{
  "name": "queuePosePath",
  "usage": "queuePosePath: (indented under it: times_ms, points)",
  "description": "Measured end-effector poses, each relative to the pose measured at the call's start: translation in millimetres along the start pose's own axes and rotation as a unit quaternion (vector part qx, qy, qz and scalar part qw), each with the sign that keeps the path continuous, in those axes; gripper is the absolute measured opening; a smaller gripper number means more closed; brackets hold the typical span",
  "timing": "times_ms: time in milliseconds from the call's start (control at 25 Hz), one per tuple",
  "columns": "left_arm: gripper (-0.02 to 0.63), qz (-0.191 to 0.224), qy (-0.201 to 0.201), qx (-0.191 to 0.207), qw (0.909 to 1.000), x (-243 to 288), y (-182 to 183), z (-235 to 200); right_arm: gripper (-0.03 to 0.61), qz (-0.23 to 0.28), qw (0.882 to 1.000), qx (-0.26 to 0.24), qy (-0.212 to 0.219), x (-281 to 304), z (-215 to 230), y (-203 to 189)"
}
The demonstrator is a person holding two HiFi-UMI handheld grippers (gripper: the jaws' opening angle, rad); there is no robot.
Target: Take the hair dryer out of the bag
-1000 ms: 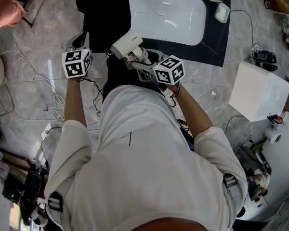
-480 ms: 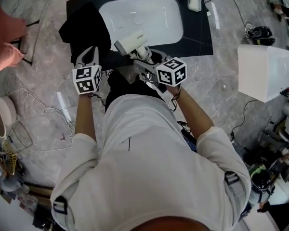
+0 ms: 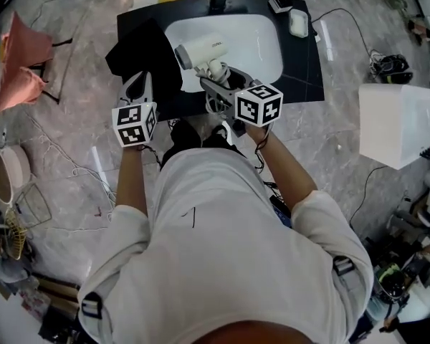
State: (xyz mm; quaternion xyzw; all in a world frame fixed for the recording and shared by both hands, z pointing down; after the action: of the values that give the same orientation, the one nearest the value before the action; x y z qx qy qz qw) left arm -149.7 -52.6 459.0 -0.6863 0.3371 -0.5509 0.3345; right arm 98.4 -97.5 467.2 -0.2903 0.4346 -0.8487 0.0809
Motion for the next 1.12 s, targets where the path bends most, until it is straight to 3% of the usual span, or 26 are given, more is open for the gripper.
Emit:
queuePosePath:
  times_ms: [320,560,800,1120]
  points:
    - [0.026,0.004,0.042,-0.025,0.9988,-25,-4,-71,0.288,-0.018,0.999,0.008,0.032,94,-33,33]
    - [0.025,-0.010,0.060,-0.062,0.9962,-43,-21,-127,0.288,-0.066,0.997,0.027,0.034,162,-53,34]
    - [0.026,-0.032,0.060,-0.088,0.9938,-48,-39,-169,0.288,-0.111,0.993,0.029,0.002,218,-60,29]
    - [0.026,-0.058,0.028,-0.105,0.9923,-25,-55,-188,0.288,-0.159,0.984,0.027,-0.075,268,-47,10]
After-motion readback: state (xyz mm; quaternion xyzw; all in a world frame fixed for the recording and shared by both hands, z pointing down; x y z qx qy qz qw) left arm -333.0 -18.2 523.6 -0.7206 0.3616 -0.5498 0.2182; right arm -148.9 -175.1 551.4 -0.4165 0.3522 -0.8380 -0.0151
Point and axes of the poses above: the fingertips, and each gripper's own axes: x forward along the fingers, z to its right, y out of its top, the point moved 8 cm from there along -x, backward along the fingers, and after that the axes turned 8 degrees about -x, right-handed, at the moved point
